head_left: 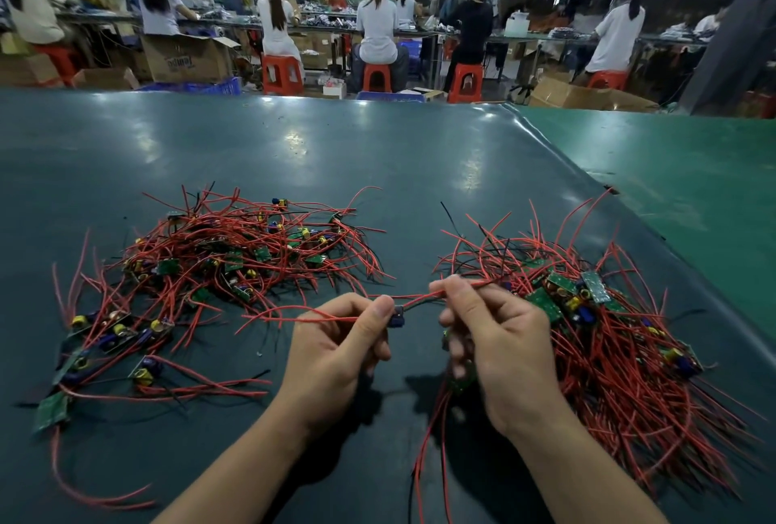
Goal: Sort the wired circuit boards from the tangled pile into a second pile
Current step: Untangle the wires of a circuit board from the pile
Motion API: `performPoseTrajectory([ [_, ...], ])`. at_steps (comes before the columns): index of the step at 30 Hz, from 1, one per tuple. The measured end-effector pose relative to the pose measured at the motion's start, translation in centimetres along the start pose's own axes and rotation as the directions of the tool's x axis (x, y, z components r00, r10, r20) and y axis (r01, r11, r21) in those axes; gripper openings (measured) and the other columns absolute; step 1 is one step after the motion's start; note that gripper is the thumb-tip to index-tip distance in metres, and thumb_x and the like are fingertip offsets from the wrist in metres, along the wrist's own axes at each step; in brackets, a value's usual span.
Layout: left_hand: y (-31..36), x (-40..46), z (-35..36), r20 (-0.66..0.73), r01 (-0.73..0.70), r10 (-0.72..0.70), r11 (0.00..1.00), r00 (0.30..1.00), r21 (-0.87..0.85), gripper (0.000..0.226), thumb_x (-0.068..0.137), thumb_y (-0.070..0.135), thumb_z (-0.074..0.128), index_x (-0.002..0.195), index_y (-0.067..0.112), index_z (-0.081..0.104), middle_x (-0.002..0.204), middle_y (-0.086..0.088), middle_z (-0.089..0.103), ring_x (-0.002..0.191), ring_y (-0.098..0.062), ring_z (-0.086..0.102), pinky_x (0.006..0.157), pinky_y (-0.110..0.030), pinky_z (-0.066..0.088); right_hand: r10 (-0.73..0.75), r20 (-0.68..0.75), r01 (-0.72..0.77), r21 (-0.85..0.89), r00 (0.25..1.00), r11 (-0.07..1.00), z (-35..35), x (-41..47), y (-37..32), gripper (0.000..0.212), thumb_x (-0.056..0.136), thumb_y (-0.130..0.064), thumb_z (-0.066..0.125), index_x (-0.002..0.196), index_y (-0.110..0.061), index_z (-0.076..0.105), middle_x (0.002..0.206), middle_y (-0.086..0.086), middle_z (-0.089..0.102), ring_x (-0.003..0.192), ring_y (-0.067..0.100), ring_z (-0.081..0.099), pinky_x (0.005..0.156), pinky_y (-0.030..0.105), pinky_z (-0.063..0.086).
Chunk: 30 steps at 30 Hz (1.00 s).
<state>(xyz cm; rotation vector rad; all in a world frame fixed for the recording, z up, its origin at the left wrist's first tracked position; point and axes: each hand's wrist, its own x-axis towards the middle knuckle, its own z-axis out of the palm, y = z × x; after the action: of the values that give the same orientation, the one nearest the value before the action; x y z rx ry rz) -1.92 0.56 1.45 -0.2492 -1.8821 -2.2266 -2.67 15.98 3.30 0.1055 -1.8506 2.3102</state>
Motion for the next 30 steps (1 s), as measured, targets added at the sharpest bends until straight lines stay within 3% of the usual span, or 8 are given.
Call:
performPoseTrajectory([
  [7, -0.2, 0.1, -0.8, -0.065, -0.078, 0.078, 0.997, 0.995, -0.002, 0.023, 0.087, 0.031, 0.061, 0.067, 0.022, 0.070, 0.051, -0.001, 0.055, 0.043, -0.007, 0.044, 0.041, -0.015, 0.034, -0.136, -0.239, 0.159, 0.079, 0.962, 0.984, -1.5, 1.1, -0.5, 0.032, 0.097, -0.016, 0.058, 0.071, -0.014, 0.075, 0.056, 0.000, 0.057, 0.035, 0.008, 0.040, 0.033, 0.017, 0.032],
  [12, -0.1, 1.7, -2.9, -0.372, -0.142, 0.097, 0.985, 0.923, -0.096, 0.029, 0.087, 0.028, 0.056, 0.058, 0.025, 0.061, 0.054, 0.008, 0.053, 0.050, -0.008, 0.045, 0.052, -0.024, 0.036, -0.227, -0.393, 0.244, -0.007, 0.891, 0.970, -3.8, 1.8, -1.2, 0.027, 0.101, -0.020, 0.054, 0.078, -0.014, 0.067, 0.052, -0.007, 0.051, 0.037, 0.007, 0.042, 0.034, 0.017, 0.032],
  [14, -0.1, 1.7, -3.0, -0.374, -0.204, 0.194, 0.979, 0.907, 0.013, 0.027, 0.087, 0.031, 0.059, 0.062, 0.021, 0.056, 0.062, 0.007, 0.055, 0.060, -0.011, 0.048, 0.061, -0.027, 0.039, -0.308, -0.343, 0.289, -0.106, 0.887, 0.951, -3.5, 1.4, -0.7, 0.024, 0.100, -0.023, 0.055, 0.080, -0.018, 0.068, 0.055, -0.007, 0.053, 0.038, 0.008, 0.045, 0.035, 0.018, 0.035],
  [17, -0.3, 0.9, -2.2, -0.291, -0.330, 0.383, 0.919, 0.876, 0.215, 0.035, 0.085, 0.035, 0.061, 0.066, 0.006, 0.055, 0.083, 0.003, 0.068, 0.076, -0.007, 0.062, 0.070, -0.018, 0.046, -0.465, -0.204, 0.390, -0.320, 0.861, 0.863, -1.5, 0.3, 0.5, 0.017, 0.095, -0.035, 0.055, 0.092, -0.026, 0.069, 0.068, -0.009, 0.062, 0.051, 0.011, 0.055, 0.046, 0.025, 0.043],
  [19, -0.2, 0.5, -2.2, -0.234, -0.443, 0.549, 0.810, 0.802, 0.383, 0.036, 0.087, 0.031, 0.066, 0.062, 0.010, 0.052, 0.088, 0.003, 0.072, 0.083, -0.011, 0.069, 0.073, -0.024, 0.051, -0.534, -0.058, 0.463, -0.426, 0.844, 0.778, -0.9, -0.2, 1.1, 0.017, 0.094, -0.037, 0.054, 0.098, -0.028, 0.068, 0.078, -0.011, 0.065, 0.062, 0.009, 0.060, 0.057, 0.026, 0.048],
  [21, -0.1, 0.3, -2.4, -0.164, -0.507, 0.650, 0.704, 0.742, 0.497, 0.041, 0.086, 0.031, 0.071, 0.058, 0.010, 0.048, 0.084, 0.005, 0.072, 0.078, -0.012, 0.070, 0.071, -0.024, 0.051, -0.526, 0.111, 0.514, -0.456, 0.843, 0.727, -0.5, -0.8, 1.5, 0.022, 0.094, -0.037, 0.055, 0.105, -0.023, 0.068, 0.084, -0.017, 0.064, 0.070, 0.002, 0.061, 0.065, 0.018, 0.046],
  [25, -0.5, 0.1, -2.3, 0.037, -0.566, 0.676, 0.586, 0.736, 0.580, 0.036, 0.078, 0.031, 0.079, 0.067, 0.011, 0.051, 0.077, 0.000, 0.064, 0.070, -0.018, 0.064, 0.063, -0.033, 0.051, -0.450, 0.349, 0.569, -0.473, 0.822, 0.672, 0.4, -1.6, 2.0, 0.040, 0.092, -0.039, 0.059, 0.120, -0.011, 0.067, 0.098, -0.022, 0.059, 0.083, -0.010, 0.056, 0.076, 0.013, 0.045],
  [30, -0.8, 0.2, -1.9, 0.207, -0.631, 0.651, 0.525, 0.730, 0.572, 0.023, 0.081, 0.025, 0.075, 0.076, 0.007, 0.061, 0.090, -0.002, 0.066, 0.082, -0.020, 0.065, 0.070, -0.035, 0.052, -0.465, 0.357, 0.581, -0.387, 0.810, 0.716, 0.7, -1.5, 1.5, 0.028, 0.094, -0.024, 0.059, 0.109, -0.005, 0.072, 0.090, -0.011, 0.063, 0.074, -0.007, 0.056, 0.070, 0.016, 0.044],
])
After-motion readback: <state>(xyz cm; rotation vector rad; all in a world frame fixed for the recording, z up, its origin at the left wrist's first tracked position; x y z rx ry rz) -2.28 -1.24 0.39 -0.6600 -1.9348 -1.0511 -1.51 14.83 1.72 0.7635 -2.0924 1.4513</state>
